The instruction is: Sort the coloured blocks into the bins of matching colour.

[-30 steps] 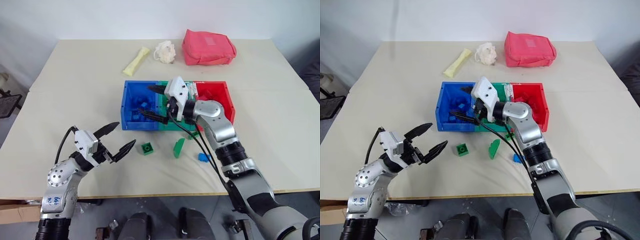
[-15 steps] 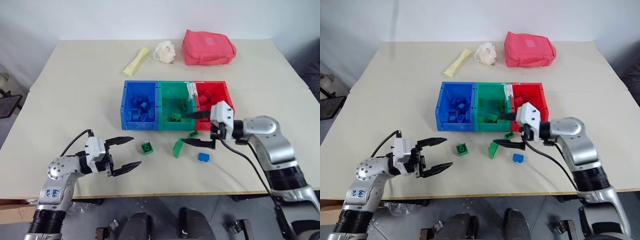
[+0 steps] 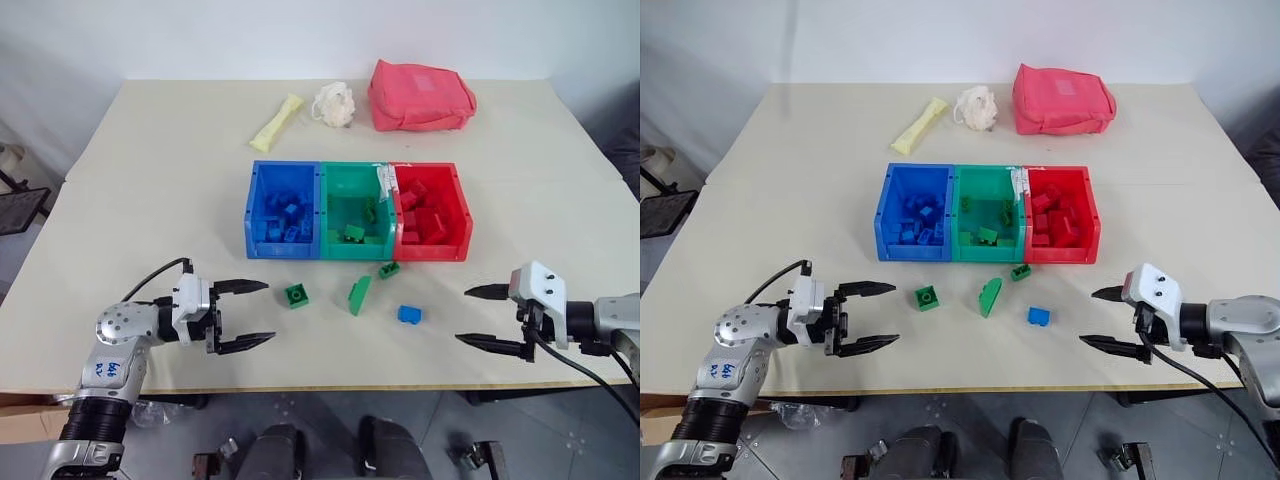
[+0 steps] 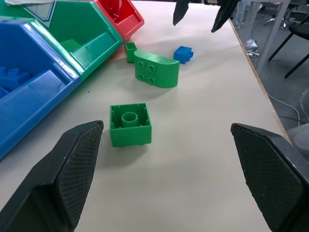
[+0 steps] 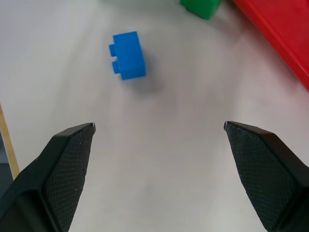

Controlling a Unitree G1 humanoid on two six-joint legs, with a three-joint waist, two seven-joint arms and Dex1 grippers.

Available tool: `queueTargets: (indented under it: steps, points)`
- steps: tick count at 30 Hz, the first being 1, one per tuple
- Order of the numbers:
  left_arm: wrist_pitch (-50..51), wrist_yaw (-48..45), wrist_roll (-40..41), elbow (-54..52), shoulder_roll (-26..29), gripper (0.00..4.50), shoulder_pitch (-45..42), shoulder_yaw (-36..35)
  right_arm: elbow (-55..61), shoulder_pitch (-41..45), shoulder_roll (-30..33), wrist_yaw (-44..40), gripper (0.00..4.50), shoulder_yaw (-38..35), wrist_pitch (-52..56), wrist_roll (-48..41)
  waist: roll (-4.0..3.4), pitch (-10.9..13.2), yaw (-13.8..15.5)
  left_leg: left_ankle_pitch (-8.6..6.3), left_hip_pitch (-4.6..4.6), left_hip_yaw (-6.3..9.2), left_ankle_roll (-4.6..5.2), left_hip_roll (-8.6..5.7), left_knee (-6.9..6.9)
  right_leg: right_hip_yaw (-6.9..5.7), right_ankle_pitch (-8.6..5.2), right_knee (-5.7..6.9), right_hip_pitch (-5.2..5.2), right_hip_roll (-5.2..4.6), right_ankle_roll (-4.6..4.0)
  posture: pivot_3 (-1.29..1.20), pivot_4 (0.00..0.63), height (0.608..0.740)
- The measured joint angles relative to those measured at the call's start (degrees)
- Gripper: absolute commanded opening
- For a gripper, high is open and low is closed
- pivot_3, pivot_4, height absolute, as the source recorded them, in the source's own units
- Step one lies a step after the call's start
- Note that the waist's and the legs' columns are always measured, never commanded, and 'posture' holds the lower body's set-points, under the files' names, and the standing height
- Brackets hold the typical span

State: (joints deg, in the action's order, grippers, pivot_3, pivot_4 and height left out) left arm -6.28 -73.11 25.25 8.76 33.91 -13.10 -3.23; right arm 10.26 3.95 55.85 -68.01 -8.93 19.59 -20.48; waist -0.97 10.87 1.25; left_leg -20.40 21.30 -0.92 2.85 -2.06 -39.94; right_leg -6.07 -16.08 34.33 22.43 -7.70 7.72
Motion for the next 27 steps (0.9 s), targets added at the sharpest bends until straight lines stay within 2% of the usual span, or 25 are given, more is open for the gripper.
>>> queueTargets:
  steps: [6,11,15,18,27]
  points:
    - [0.60,-0.61,0.18,-0.56,0.03,4.50,0.63,-0.05,4.53,4.75,-3.59,4.23,4.48,7.99,3.30,1.74,0.00,0.00,0.06,-0.01,0.01,0.05,-0.02,0.00,0.00,0.10,0.00,-0.03,0.00,-0.06,0.00,0.00,0.150,0.740]
    - [3.40,-0.18,1.33,-6.21,0.63,4.50,5.60,-0.25,4.58,9.42,-7.64,7.17,4.48,14.77,5.19,4.85,0.00,0.00,0.08,-0.01,0.06,0.16,-0.02,-0.03,0.00,0.14,0.00,-0.07,0.00,-0.10,0.00,0.00,0.150,0.740]
    - [5.94,0.66,2.27,-11.24,2.36,4.50,10.87,-1.08,3.60,10.50,-8.13,7.54,4.48,16.50,5.61,6.20,0.00,0.00,0.04,-0.02,0.09,0.23,-0.03,-0.03,0.01,0.19,0.00,-0.17,-0.04,-0.12,-0.01,0.00,0.150,0.740]
    - [7.55,1.84,2.92,-14.66,2.75,4.50,13.50,-2.11,3.18,10.75,-8.30,7.27,3.89,17.53,5.53,6.62,0.00,0.00,0.04,-0.02,0.08,0.25,-0.04,-0.02,0.01,0.21,-0.01,-0.28,-0.04,-0.14,-0.02,0.00,0.150,0.740]
    - [9.29,4.78,3.88,-17.64,2.33,4.50,14.91,-3.38,3.67,9.07,-6.39,6.00,0.90,15.92,5.14,6.40,0.00,0.00,0.10,-0.03,0.08,0.26,-0.05,-0.02,0.01,0.20,-0.01,-0.31,-0.07,-0.13,-0.02,0.00,0.150,0.740]
